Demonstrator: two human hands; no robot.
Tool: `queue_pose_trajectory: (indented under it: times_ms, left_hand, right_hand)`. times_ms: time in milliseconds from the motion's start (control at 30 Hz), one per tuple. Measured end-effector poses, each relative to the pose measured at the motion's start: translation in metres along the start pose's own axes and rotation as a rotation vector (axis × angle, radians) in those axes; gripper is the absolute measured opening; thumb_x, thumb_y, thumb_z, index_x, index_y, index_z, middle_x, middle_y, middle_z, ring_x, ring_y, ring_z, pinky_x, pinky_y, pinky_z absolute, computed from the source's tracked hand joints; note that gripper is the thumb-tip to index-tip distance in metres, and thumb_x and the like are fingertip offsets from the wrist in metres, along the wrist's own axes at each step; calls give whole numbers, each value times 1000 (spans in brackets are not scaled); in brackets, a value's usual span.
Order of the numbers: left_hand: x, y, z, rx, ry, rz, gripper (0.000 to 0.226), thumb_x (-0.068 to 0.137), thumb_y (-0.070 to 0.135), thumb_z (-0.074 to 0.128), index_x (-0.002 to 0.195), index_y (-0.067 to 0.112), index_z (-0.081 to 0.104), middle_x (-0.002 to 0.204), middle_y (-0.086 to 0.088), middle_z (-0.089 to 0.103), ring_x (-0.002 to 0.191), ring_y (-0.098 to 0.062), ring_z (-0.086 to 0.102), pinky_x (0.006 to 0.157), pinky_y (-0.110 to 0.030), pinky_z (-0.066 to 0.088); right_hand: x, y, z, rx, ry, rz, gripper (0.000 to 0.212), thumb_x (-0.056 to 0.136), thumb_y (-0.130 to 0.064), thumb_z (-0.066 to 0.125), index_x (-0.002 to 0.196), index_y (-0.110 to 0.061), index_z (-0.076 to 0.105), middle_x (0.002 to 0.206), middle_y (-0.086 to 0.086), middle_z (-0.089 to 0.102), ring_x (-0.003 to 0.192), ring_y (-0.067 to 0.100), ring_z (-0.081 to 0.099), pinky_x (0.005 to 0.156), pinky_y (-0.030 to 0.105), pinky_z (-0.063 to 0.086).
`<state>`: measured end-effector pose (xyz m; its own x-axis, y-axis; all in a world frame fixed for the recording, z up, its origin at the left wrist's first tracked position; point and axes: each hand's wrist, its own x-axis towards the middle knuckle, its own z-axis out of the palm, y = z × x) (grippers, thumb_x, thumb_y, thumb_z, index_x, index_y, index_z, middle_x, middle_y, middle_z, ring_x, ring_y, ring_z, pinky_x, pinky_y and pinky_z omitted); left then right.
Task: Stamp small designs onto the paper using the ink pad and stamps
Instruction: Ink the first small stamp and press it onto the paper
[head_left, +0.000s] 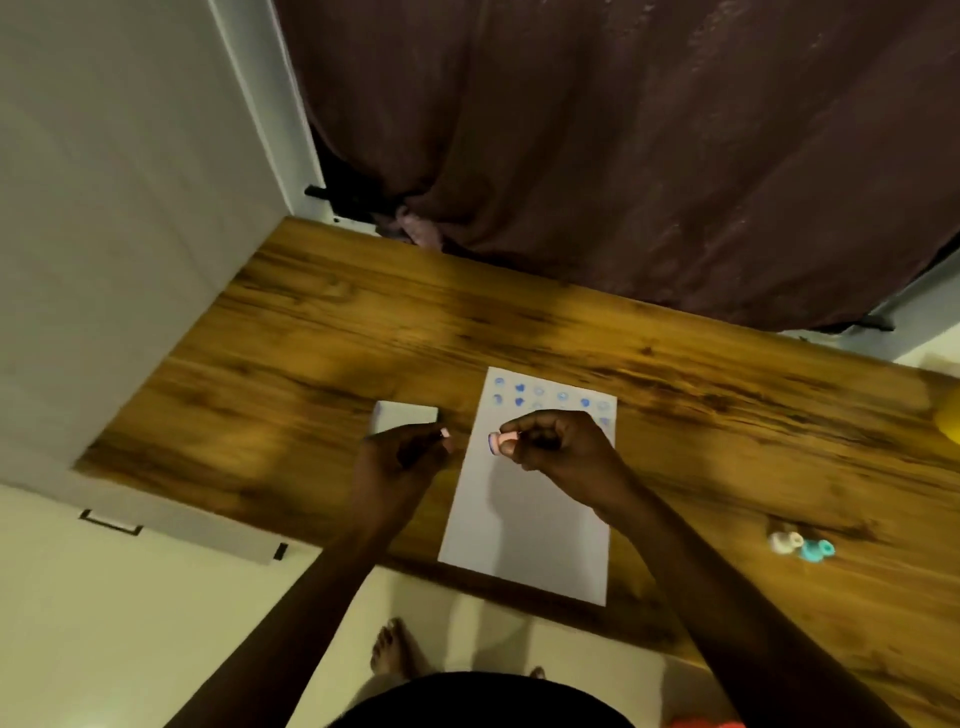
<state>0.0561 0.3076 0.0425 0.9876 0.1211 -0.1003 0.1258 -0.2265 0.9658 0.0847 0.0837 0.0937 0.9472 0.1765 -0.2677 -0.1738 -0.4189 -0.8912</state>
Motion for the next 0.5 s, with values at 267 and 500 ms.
queue_pose_trajectory:
  times_ms: [267,500]
  left_hand:
    - [7,-33,-94,-56,152,6,14,91,19,76,104,21,79,95,5,82,90,-9,78,73,-20,60]
    - [19,-54,-117,-73,138,-64,16,88,22,78,104,20,80,95,2,82,91,-17,78,82,-42,62]
  right_hand:
    - [33,-10,95,-516,-92,-224,28,94,-46,64,106,-21,69,107,0,75,99,16,71,78,12,48]
    - [51,-8,137,-928,-121,-303,28,102,-34,53,120,-14,62,120,9,69,110,24,68,91,32,57]
